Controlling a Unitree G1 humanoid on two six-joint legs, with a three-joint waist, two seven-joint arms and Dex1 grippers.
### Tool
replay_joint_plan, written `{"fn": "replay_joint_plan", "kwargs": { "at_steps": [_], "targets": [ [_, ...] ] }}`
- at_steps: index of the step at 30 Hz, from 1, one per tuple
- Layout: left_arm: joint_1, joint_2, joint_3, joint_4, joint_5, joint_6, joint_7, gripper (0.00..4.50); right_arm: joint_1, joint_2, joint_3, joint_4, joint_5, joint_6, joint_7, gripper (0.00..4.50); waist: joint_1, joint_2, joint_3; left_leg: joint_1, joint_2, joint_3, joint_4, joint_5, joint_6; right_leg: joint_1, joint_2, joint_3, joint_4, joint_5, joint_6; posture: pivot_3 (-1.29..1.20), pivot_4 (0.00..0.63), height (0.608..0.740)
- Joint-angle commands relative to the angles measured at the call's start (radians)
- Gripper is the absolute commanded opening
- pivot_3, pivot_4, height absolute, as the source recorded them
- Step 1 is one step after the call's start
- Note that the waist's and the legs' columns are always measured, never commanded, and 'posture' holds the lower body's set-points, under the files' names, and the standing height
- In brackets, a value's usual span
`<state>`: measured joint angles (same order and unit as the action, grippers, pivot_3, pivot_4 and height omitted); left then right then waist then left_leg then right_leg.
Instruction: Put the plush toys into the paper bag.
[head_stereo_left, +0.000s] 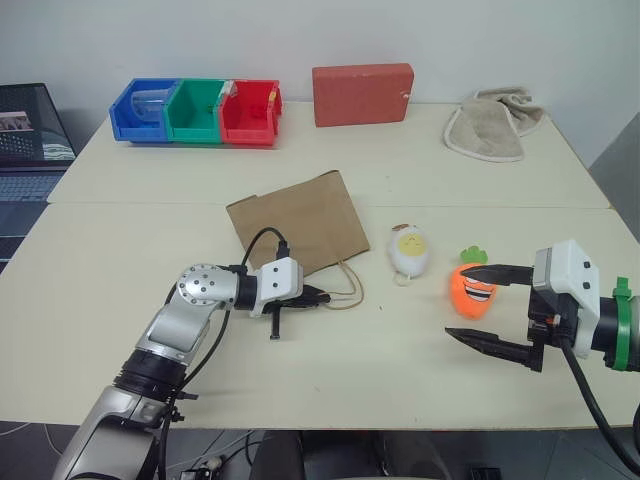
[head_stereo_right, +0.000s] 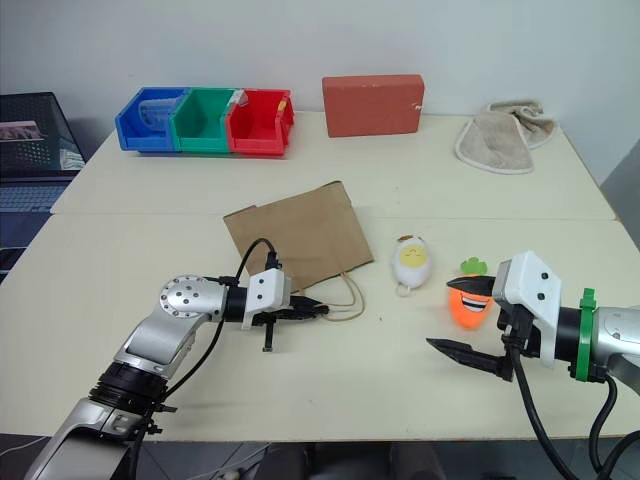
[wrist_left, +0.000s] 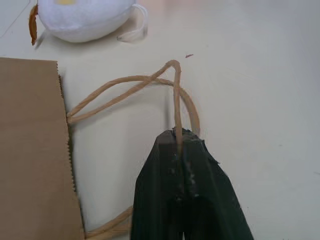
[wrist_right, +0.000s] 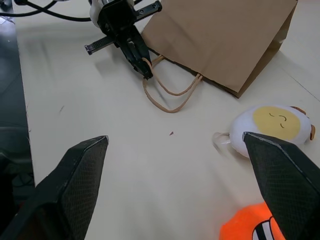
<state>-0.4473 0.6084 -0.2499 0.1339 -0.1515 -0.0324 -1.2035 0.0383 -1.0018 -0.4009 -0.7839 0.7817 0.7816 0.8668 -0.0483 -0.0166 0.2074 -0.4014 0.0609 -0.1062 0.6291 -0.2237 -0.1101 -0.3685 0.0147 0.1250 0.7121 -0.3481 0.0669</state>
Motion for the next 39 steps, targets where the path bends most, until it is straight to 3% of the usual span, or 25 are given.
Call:
{"fn": "replay_joint_plan", "kwargs": {
  "at_steps": [1,5,8,14,19,27,39],
  "targets": [
    [-0.025,-0.002,0.032,-0.055,-0.067,0.057,-0.027,0.03,-0.035,0.02,0.058,-0.048,0.001,0.009,-0.073,4.5,-0.001,0.0,0.0,0.0,0.0,0.0,0.0,0.0,0.0,0.0,0.0,0.0,0.0,0.0,0.0,0.0,0.15,0.74],
    [-0.069,0.034,0.099,-0.133,-0.205,0.266,-0.057,0.03,-0.138,0.103,0.208,-0.048,-0.002,0.021,-0.161,4.5,-0.006,0.0,0.0,0.0,0.0,0.0,0.0,0.0,0.0,0.0,0.0,0.0,0.0,0.0,0.0,0.0,0.15,0.74],
    [-0.113,0.058,0.165,-0.177,-0.337,0.459,-0.059,0.0,-0.227,0.178,0.35,-0.011,-0.074,0.016,-0.217,3.94,-0.01,0.0,0.0,0.0,0.0,-0.001,0.0,0.0,0.0,0.0,0.0,0.0,0.001,0.0,0.0,0.0,0.15,0.74],
    [-0.171,0.099,0.228,-0.199,-0.459,0.673,-0.054,0.0,-0.396,0.404,0.625,0.172,-0.284,-0.055,-0.33,1.81,-0.013,-0.001,0.0,0.0,0.001,-0.001,-0.001,0.0,0.0,-0.001,0.001,-0.001,0.001,0.0,0.0,0.0,0.15,0.74],
    [-0.198,0.078,0.245,-0.215,-0.499,0.753,0.001,0.0,-0.49,0.593,0.733,0.405,-0.476,-0.171,-0.435,0.02,-0.012,-0.001,0.0,-0.002,0.001,-0.003,-0.001,0.0,0.0,-0.004,0.001,-0.002,0.001,0.0,0.0,0.0,0.15,0.74],
    [-0.264,0.051,0.295,-0.22,-0.581,0.861,0.078,0.0,-0.574,0.786,0.756,0.689,-0.627,-0.327,-0.493,0.02,-0.01,-0.001,0.0,-0.005,0.001,-0.004,-0.001,0.0,-0.001,-0.006,0.001,-0.005,0.002,0.0,0.0,0.0,0.15,0.74],
    [-0.308,0.054,0.327,-0.213,-0.63,0.931,0.119,0.0,-0.662,0.975,0.744,1.018,-0.779,-0.512,-0.595,0.02,-0.013,-0.001,0.0,-0.005,0.001,-0.005,-0.001,0.001,-0.001,-0.006,0.001,-0.005,0.003,0.0,0.0,0.0,0.15,0.74]
  ]
}}
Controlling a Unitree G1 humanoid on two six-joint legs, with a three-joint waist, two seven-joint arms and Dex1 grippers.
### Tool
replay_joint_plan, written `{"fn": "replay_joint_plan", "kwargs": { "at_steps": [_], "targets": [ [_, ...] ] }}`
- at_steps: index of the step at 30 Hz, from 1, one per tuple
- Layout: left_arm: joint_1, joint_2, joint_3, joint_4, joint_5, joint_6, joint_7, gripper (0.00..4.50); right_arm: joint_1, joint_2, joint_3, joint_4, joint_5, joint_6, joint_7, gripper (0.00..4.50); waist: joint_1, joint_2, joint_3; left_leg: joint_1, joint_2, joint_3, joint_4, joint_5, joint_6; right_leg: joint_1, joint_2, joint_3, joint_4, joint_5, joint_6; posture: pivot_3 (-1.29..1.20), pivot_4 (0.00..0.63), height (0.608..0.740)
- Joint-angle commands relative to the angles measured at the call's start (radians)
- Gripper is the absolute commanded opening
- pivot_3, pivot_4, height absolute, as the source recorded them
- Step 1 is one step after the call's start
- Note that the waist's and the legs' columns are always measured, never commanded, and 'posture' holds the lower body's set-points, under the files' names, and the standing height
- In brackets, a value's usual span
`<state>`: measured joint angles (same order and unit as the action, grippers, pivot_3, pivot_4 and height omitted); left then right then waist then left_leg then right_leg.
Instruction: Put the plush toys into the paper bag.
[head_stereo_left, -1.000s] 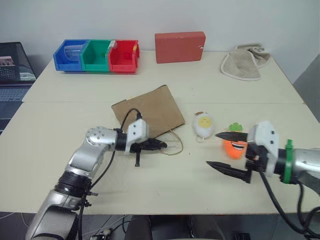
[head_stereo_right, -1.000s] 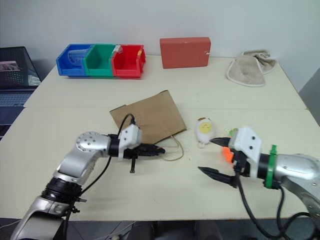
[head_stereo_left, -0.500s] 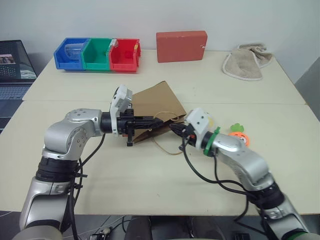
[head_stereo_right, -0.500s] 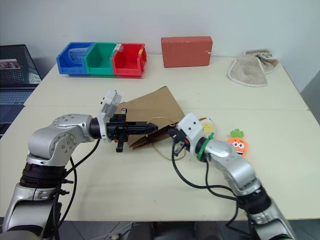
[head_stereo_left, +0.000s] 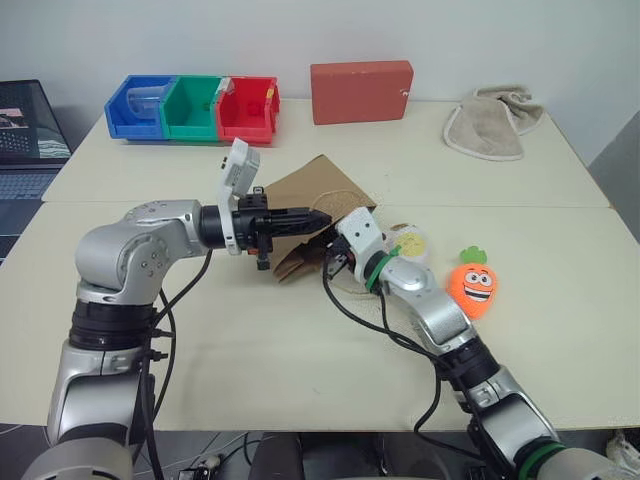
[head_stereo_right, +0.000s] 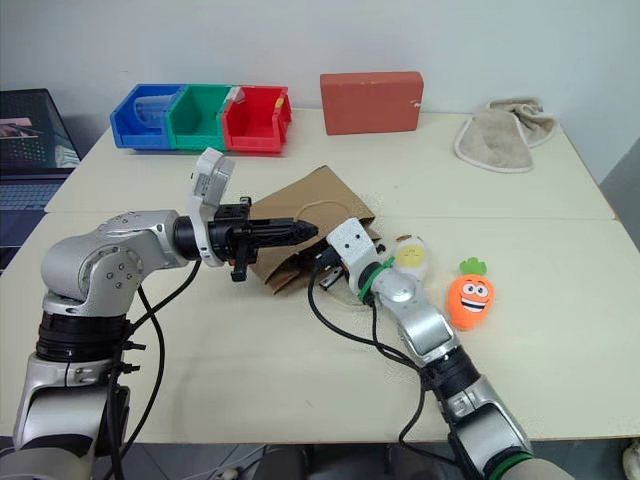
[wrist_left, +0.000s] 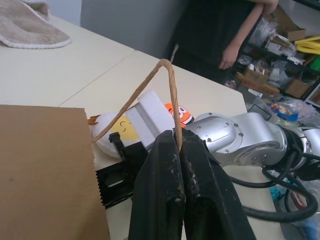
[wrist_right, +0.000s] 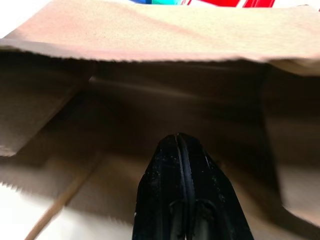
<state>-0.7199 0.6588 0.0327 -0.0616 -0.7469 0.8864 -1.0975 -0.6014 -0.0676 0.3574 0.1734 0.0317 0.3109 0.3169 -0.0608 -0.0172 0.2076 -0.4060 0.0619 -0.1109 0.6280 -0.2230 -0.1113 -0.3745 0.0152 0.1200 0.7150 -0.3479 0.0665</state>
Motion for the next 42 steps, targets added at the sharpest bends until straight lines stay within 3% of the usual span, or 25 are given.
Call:
{"fn": "replay_joint_plan", "kwargs": {
  "at_steps": [1,21,33,42],
  "targets": [
    [-0.046,0.006,0.052,-0.008,-0.03,0.007,0.019,0.0,-0.019,0.063,-0.018,0.088,-0.031,-0.041,-0.057,0.02,0.0,0.0,0.0,0.0,0.0,0.0,0.0,0.0,0.0,0.0,0.0,0.0,0.0,0.0,0.0,0.0,0.15,0.74],
    [-0.35,0.001,0.167,0.162,0.025,-0.186,0.092,0.0,-0.024,0.174,-0.085,0.203,-0.044,0.011,-0.069,0.02,-0.007,0.0,0.0,0.0,0.0,-0.001,-0.001,0.001,-0.001,0.0,0.0,-0.001,0.0,0.0,0.0,0.0,0.15,0.74],
    [-0.084,0.047,0.042,0.016,0.097,-0.223,-0.026,0.0,-0.043,0.174,-0.12,0.085,-0.022,0.05,-0.032,0.02,-0.023,0.0,0.0,-0.001,0.0,-0.001,-0.001,0.001,-0.001,-0.001,0.0,-0.001,0.0,0.0,0.0,0.0,0.15,0.74],
    [-0.05,0.035,0.031,-0.018,0.103,-0.223,-0.024,0.0,-0.009,0.03,-0.065,-0.214,-0.01,0.202,0.126,0.02,-0.022,0.0,0.0,-0.002,0.0,-0.001,-0.001,0.0,0.0,-0.003,0.0,-0.001,0.0,0.0,0.0,0.0,0.15,0.74]
  ]
}}
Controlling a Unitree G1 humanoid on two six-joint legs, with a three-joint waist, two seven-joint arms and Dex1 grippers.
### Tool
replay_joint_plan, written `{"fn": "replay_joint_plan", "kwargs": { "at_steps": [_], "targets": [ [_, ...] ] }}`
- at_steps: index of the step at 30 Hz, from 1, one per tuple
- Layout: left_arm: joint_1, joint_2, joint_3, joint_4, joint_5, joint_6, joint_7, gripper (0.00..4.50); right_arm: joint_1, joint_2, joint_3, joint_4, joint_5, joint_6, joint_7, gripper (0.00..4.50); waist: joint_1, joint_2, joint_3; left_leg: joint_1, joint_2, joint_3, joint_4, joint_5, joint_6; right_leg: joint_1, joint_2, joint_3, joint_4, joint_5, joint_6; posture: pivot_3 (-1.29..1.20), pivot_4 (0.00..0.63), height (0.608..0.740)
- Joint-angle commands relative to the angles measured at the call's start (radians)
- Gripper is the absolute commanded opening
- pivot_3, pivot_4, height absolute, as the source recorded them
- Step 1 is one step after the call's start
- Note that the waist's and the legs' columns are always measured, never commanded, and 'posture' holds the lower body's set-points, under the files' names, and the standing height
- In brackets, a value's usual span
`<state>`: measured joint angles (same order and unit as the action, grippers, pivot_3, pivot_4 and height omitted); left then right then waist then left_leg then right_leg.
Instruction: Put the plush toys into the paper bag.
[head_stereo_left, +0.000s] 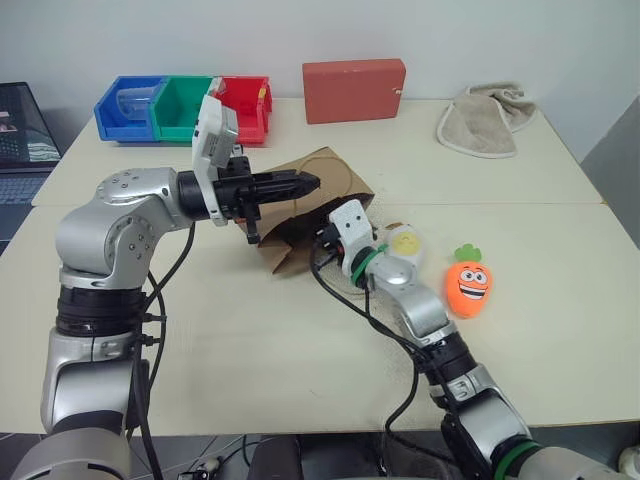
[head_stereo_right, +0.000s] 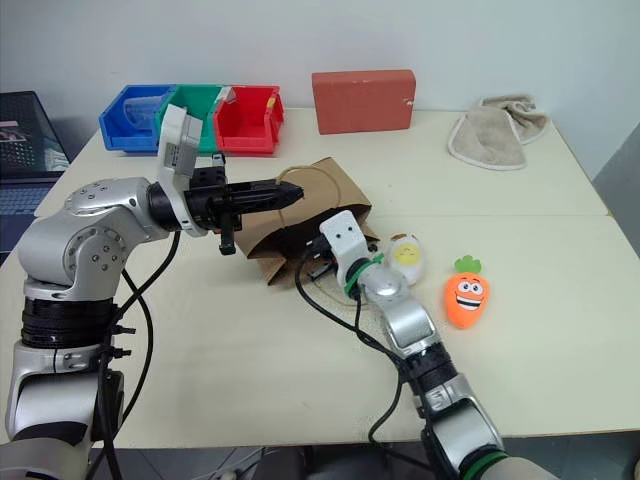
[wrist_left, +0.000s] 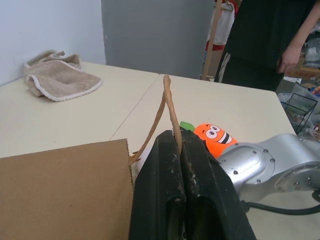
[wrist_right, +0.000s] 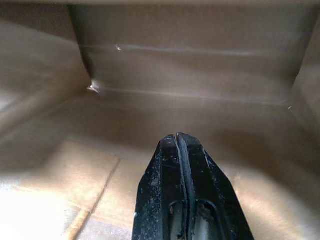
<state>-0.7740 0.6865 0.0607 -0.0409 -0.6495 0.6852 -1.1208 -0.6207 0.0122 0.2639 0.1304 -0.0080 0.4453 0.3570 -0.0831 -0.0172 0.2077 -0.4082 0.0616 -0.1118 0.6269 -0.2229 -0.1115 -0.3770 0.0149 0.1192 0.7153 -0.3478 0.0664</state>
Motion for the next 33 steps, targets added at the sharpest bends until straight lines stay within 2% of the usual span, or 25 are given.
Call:
{"fn": "replay_joint_plan", "kwargs": {
  "at_steps": [1,3,6,9,13,15,17,19,24,27,33],
  "targets": [
    [0.007,0.003,0.001,-0.042,0.007,-0.023,0.003,0.0,0.024,-0.085,0.032,-0.237,0.048,0.105,0.126,0.02,0.002,0.0,0.0,0.0,0.0,0.0,0.0,0.0,0.0,0.0,0.0,0.0,0.0,0.0,0.0,0.0,0.15,0.74],
    [0.012,0.001,-0.005,-0.045,0.014,-0.028,0.004,0.0,0.044,-0.138,0.032,-0.331,0.075,0.161,0.17,0.18,0.002,0.0,0.0,-0.001,0.0,0.0,0.0,0.0,0.0,-0.001,0.0,0.0,-0.001,0.0,0.0,0.0,0.15,0.74],
    [0.019,-0.003,-0.014,-0.045,0.022,-0.033,0.002,0.0,0.066,-0.24,0.015,-0.489,0.139,0.251,0.253,0.92,0.002,0.0,0.0,-0.002,0.0,0.0,0.0,0.0,0.0,-0.001,0.0,0.0,-0.001,0.0,0.0,0.0,0.15,0.74],
    [0.019,-0.011,-0.021,-0.042,0.026,-0.037,0.004,0.0,0.074,-0.329,-0.005,-0.582,0.18,0.3,0.301,1.98,0.002,0.0,0.0,-0.002,0.0,0.0,0.0,0.0,0.0,-0.001,0.0,0.0,-0.001,0.0,0.0,0.0,0.15,0.74],
    [0.015,-0.02,-0.025,-0.043,0.026,-0.034,0.008,0.0,0.15,-0.599,-0.023,-0.685,0.154,0.26,0.422,3.47,0.015,0.0,0.0,-0.003,-0.001,0.0,0.001,0.0,0.0,-0.001,-0.001,0.0,-0.002,0.0,0.0,0.0,0.15,0.74],
    [0.011,-0.021,-0.024,-0.042,0.026,-0.034,0.009,0.0,0.176,-0.662,-0.021,-0.684,0.137,0.232,0.423,4.2,0.022,0.0,0.0,-0.004,-0.002,0.0,0.001,0.0,0.001,-0.001,-0.001,0.0,-0.004,0.0,0.0,0.0,0.15,0.74],
    [0.006,-0.022,-0.025,-0.038,0.027,-0.034,0.009,0.0,0.196,-0.697,-0.007,-0.648,0.092,0.18,0.403,4.2,0.019,0.0,0.0,-0.004,-0.001,0.0,0.001,0.0,0.001,-0.002,-0.001,0.0,-0.003,0.0,0.0,0.0,0.15,0.74],
    [-0.002,-0.022,-0.024,-0.032,0.027,-0.033,0.009,0.0,0.221,-0.759,0.04,-0.576,-0.015,0.073,0.389,4.2,0.017,0.0,0.0,-0.004,-0.001,0.0,0.001,0.0,0.001,-0.002,0.0,0.0,-0.002,0.0,0.0,0.0,0.15,0.74],
    [-0.008,-0.02,-0.02,-0.026,0.029,-0.035,0.009,0.0,0.229,-0.738,0.042,-0.456,-0.078,-0.017,0.346,4.2,0.022,0.0,0.0,-0.005,-0.001,0.001,0.002,0.0,0.001,-0.002,-0.001,0.001,-0.002,0.0,0.0,0.0,0.15,0.74],
    [-0.008,-0.018,-0.017,-0.028,0.028,-0.033,0.01,0.0,0.215,-0.727,0.059,-0.391,-0.156,-0.083,0.309,3.26,0.022,0.0,0.0,-0.005,-0.001,0.0,0.002,0.0,0.0,-0.003,-0.001,0.001,-0.002,0.0,0.0,0.0,0.15,0.74],
    [-0.006,-0.011,-0.006,-0.035,0.017,-0.022,0.015,0.0,0.205,-0.711,0.044,-0.328,-0.218,-0.169,0.278,0.98,0.025,0.0,0.0,-0.005,-0.001,0.0,0.002,0.0,0.0,-0.002,-0.001,0.0,-0.002,0.0,0.0,0.0,0.15,0.74]
  ]
}}
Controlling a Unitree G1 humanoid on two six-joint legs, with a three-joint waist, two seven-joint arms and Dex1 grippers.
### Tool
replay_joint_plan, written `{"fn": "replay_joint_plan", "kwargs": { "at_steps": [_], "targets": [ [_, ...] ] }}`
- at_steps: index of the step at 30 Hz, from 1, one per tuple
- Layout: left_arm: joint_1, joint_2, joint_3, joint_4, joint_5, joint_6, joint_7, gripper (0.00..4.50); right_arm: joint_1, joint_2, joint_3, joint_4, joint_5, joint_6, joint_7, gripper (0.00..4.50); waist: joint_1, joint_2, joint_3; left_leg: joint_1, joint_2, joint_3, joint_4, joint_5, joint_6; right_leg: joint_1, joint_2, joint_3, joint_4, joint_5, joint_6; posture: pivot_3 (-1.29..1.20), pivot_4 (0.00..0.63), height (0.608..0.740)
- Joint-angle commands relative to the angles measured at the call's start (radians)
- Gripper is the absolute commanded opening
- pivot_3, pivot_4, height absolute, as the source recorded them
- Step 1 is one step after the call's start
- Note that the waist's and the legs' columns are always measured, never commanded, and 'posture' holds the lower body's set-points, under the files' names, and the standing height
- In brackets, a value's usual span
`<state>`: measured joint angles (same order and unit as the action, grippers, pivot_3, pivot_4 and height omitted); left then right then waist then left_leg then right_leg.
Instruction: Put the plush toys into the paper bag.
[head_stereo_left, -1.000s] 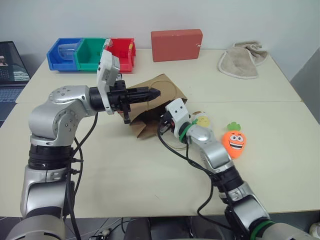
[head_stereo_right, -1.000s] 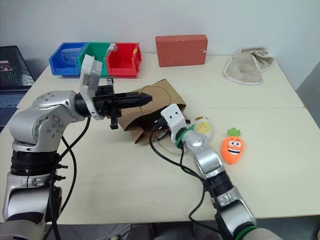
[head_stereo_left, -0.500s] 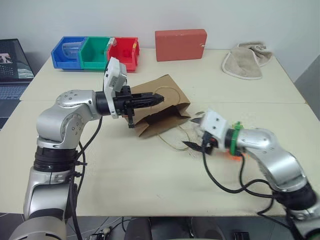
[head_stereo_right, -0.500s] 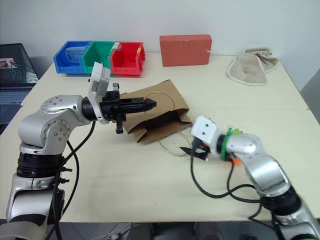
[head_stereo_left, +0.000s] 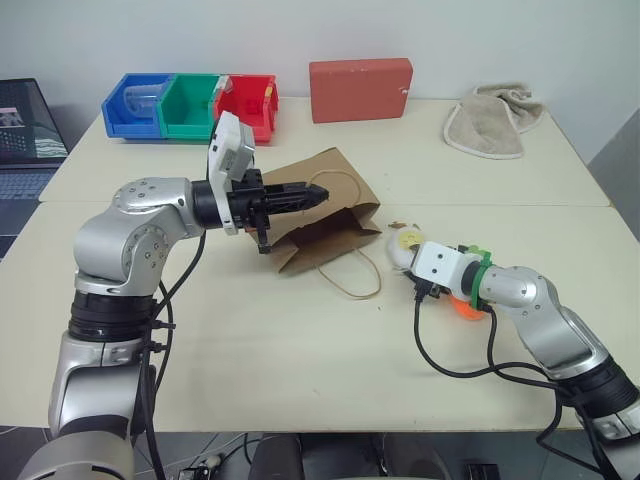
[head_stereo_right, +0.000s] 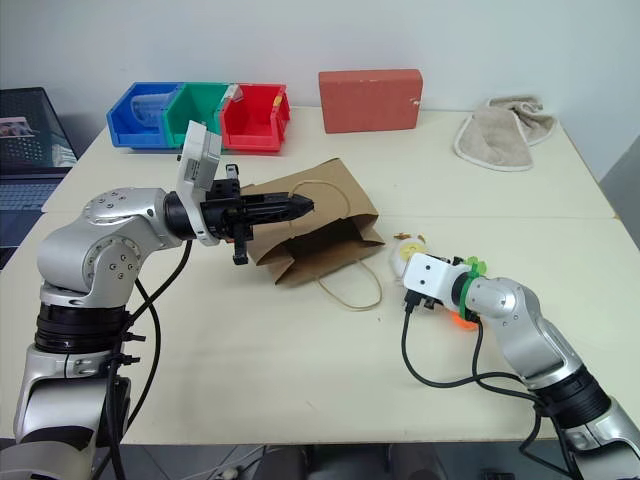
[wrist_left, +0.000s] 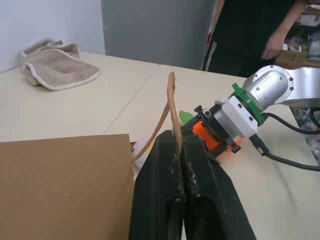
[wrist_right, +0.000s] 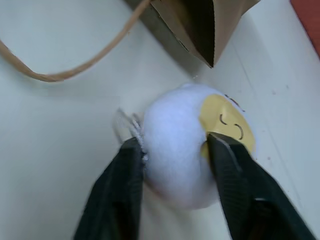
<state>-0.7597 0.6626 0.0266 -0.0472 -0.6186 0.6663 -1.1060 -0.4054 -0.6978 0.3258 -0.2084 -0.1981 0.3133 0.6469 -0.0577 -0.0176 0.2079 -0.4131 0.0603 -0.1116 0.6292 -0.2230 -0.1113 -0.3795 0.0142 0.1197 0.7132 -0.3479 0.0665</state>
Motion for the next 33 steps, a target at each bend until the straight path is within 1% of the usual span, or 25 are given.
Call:
{"fn": "replay_joint_plan", "kwargs": {
  "at_steps": [1,2,3,6,7,9,11,13,15,17,19,22,29,33],
  "targets": [
    [-0.022,0.013,0.03,-0.028,-0.017,-0.001,0.001,0.0,-0.013,-0.003,-0.023,0.02,-0.034,-0.054,-0.012,0.64,0.0,0.0,0.0,0.0,0.0,0.0,0.0,0.0,0.0,0.0,0.0,0.0,0.0,0.0,0.0,0.0,0.15,0.74],
    [-0.023,0.013,0.032,-0.028,-0.019,0.001,0.002,0.0,-0.016,-0.003,-0.036,0.023,-0.028,-0.063,-0.008,0.28,0.0,0.0,0.0,0.0,0.0,0.0,0.0,0.0,0.0,0.0,0.0,0.0,0.0,0.0,0.0,0.0,0.15,0.74],
    [-0.024,0.013,0.033,-0.027,-0.02,0.003,0.003,0.0,-0.017,-0.002,-0.045,0.025,-0.023,-0.07,-0.004,0.05,0.0,0.0,0.0,0.0,0.0,0.0,0.0,0.0,0.0,0.0,0.0,0.0,0.0,0.0,0.0,0.0,0.15,0.74],
    [-0.026,0.015,0.034,-0.027,-0.025,0.007,0.004,0.0,-0.02,0.01,-0.082,0.009,0.016,-0.048,0.016,0.05,0.0,0.0,0.0,0.0,0.0,0.0,0.0,0.0,0.0,0.0,0.0,0.0,0.0,0.0,0.0,0.0,0.15,0.74],
    [-0.029,0.014,0.036,-0.026,-0.028,0.009,0.006,0.0,-0.024,-0.006,-0.109,-0.027,0.062,-0.023,0.065,0.05,0.0,0.0,0.0,0.0,0.0,0.0,0.0,0.0,0.0,0.0,0.0,0.0,0.0,0.0,0.0,0.0,0.15,0.74],
    [-0.044,0.007,0.044,-0.017,-0.038,0.018,0.013,0.0,-0.047,-0.054,-0.19,-0.169,0.26,0.111,0.224,0.05,0.001,0.001,0.001,-0.001,0.0,0.0,0.0,0.0,0.0,0.0,0.0,0.0,0.0,0.0,0.0,0.0,0.15,0.74],
    [-0.054,0.001,0.049,-0.009,-0.047,0.026,0.015,0.0,-0.08,-0.071,-0.243,-0.281,0.428,0.238,0.311,0.05,0.002,0.001,0.001,-0.001,0.0,-0.001,0.0,0.0,0.0,0.0,0.0,-0.001,0.0,0.0,0.0,0.0,0.15,0.74],
    [-0.061,-0.002,0.049,-0.006,-0.056,0.034,0.013,0.0,-0.109,-0.05,-0.257,-0.362,0.548,0.33,0.328,0.05,-0.002,0.001,0.001,-0.001,0.0,-0.001,0.0,0.0,0.0,0.0,0.0,-0.001,0.0,0.0,0.0,0.0,0.15,0.74],
    [-0.068,-0.003,0.05,-0.004,-0.066,0.041,0.01,0.0,-0.132,-0.017,-0.244,-0.393,0.59,0.383,0.299,0.05,-0.001,0.001,0.001,0.0,0.001,-0.002,0.0,0.0,0.0,0.001,0.001,-0.002,0.0,0.0,0.0,0.0,0.15,0.74],
    [-0.075,-0.004,0.06,-0.005,-0.094,0.063,0.008,0.0,-0.161,0.044,-0.203,-0.373,0.568,0.404,0.229,0.05,0.0,0.001,0.001,0.0,0.001,-0.003,0.0,0.0,0.0,0.001,0.0,-0.003,0.0,0.0,0.0,0.0,0.15,0.74],
    [-0.085,-0.006,0.078,-0.001,-0.129,0.095,0.009,0.0,-0.191,0.091,-0.136,-0.32,0.502,0.38,0.181,0.05,-0.001,0.001,0.001,-0.001,0.0,-0.002,0.001,0.0,0.0,0.001,0.0,-0.002,0.0,0.0,0.0,0.0,0.15,0.74],
    [-0.089,0.006,0.082,0.009,-0.141,0.108,-0.005,0.0,-0.245,0.162,-0.062,-0.212,0.417,0.321,0.121,0.05,-0.001,0.001,0.001,-0.001,0.0,-0.002,0.002,0.0,0.0,0.001,0.0,-0.002,0.001,0.0,0.0,0.0,0.15,0.74],
    [-0.094,0.008,0.084,0.017,-0.146,0.113,-0.013,0.0,-0.334,0.266,0.031,-0.032,0.311,0.247,0.082,0.05,-0.001,0.001,0.001,-0.002,0.0,-0.002,0.0,0.002,-0.003,-0.001,0.0,-0.003,0.001,0.0,0.0,0.0,0.15,0.74],
    [-0.08,-0.005,0.079,0.008,-0.147,0.111,-0.007,0.0,-0.372,0.373,0.079,0.058,0.256,0.234,0.024,0.05,-0.002,0.001,0.001,-0.002,0.001,-0.002,0.0,0.002,-0.003,-0.002,0.0,-0.003,0.001,0.0,0.0,0.0,0.15,0.74]
  ]
}}
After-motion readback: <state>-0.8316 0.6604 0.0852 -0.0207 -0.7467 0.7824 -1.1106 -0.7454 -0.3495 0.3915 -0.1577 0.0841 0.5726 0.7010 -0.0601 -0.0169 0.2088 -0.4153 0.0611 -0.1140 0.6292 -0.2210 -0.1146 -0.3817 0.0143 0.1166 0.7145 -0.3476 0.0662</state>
